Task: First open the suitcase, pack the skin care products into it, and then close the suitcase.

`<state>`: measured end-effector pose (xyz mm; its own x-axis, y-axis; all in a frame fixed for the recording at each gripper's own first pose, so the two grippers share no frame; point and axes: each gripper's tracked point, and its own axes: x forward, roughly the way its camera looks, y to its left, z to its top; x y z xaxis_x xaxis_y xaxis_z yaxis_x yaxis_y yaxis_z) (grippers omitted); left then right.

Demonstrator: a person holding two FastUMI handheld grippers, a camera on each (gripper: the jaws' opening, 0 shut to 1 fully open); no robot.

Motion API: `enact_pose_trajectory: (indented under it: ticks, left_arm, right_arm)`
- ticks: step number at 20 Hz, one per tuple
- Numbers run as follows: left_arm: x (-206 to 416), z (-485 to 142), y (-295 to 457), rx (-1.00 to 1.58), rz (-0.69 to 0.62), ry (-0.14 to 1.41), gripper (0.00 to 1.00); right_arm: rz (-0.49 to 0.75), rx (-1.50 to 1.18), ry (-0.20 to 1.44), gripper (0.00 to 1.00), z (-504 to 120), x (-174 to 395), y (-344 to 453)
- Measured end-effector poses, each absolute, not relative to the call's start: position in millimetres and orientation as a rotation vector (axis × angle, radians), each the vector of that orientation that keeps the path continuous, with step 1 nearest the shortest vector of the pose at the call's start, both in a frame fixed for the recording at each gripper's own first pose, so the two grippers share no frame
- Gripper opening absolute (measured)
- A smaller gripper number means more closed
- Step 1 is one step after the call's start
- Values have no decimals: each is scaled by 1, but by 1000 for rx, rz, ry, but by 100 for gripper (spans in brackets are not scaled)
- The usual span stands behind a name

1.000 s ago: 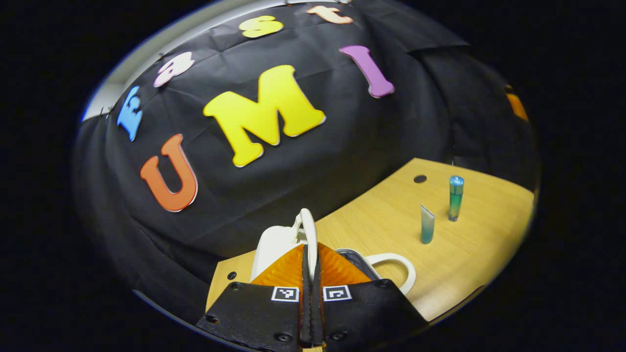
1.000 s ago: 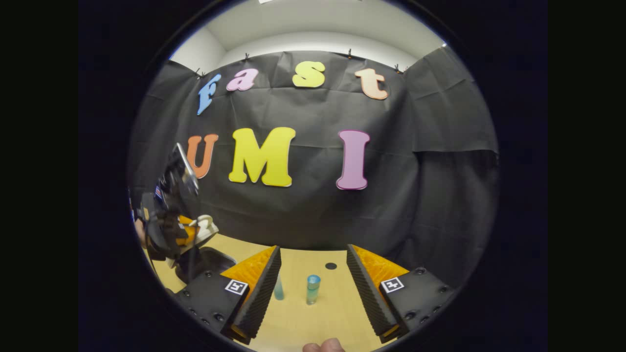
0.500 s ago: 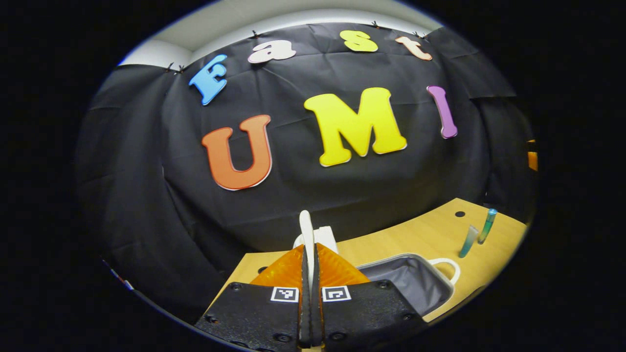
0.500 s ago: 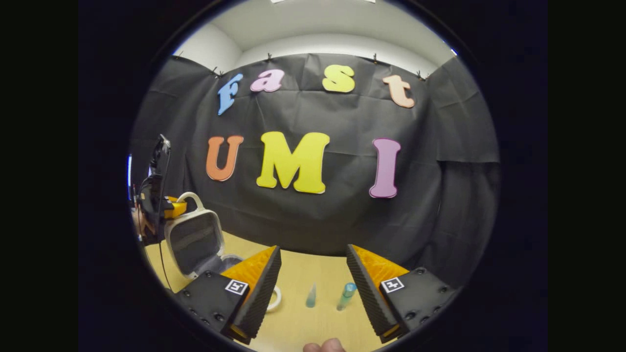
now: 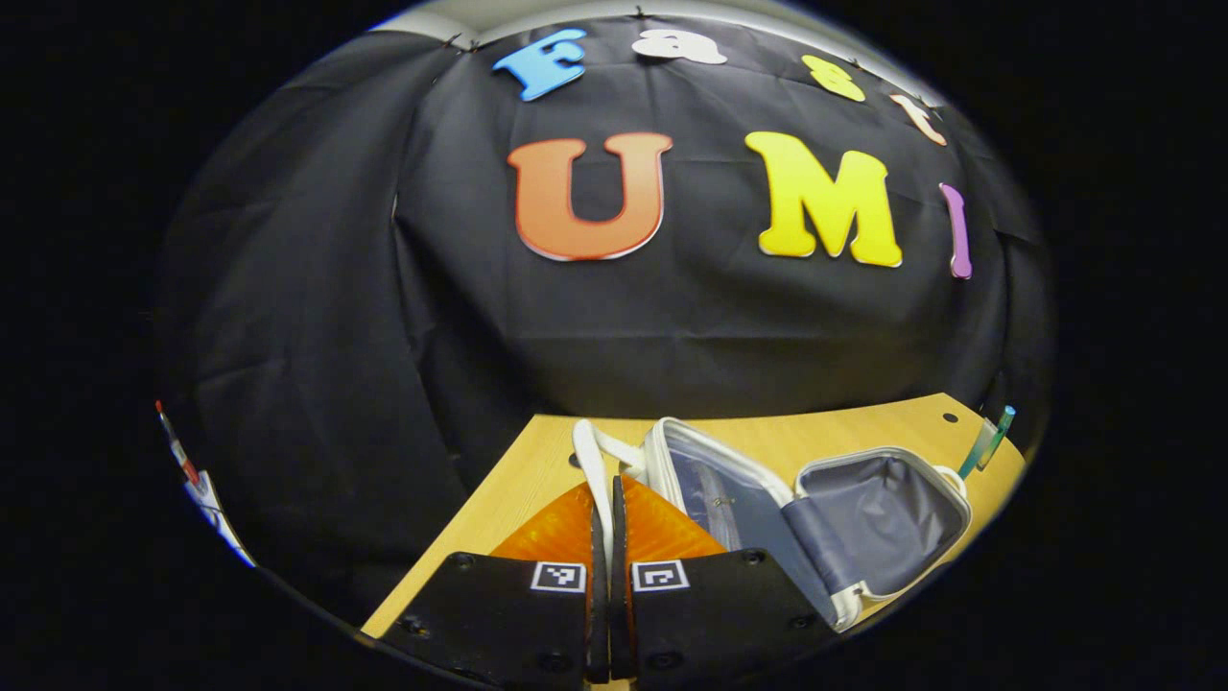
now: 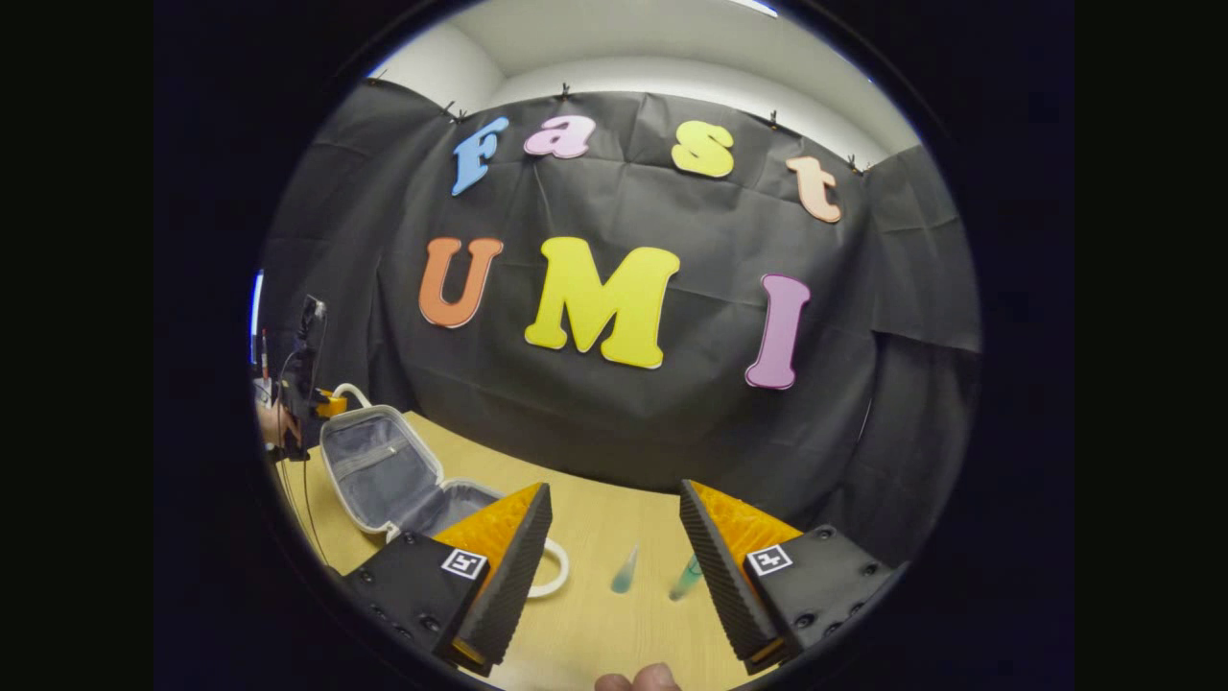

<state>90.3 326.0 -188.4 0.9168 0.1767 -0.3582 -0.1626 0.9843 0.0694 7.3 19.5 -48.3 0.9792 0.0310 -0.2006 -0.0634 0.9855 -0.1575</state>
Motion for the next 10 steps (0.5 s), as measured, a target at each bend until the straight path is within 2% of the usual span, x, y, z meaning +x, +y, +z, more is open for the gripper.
enact_pose_trajectory:
  ticks: [2, 4, 10]
  left_arm:
    - [99, -217, 339, -12, 191, 412, 4]
    - [107, -251, 351, -38, 229, 481, 6]
    - [109, -305, 361, -102, 264, 590, 18]
  right_arm:
    - [37, -183, 206, 77, -49, 7, 21]
    - [19, -182, 222, 80, -55, 6, 22]
    - [-11, -176, 241, 80, -58, 6, 24]
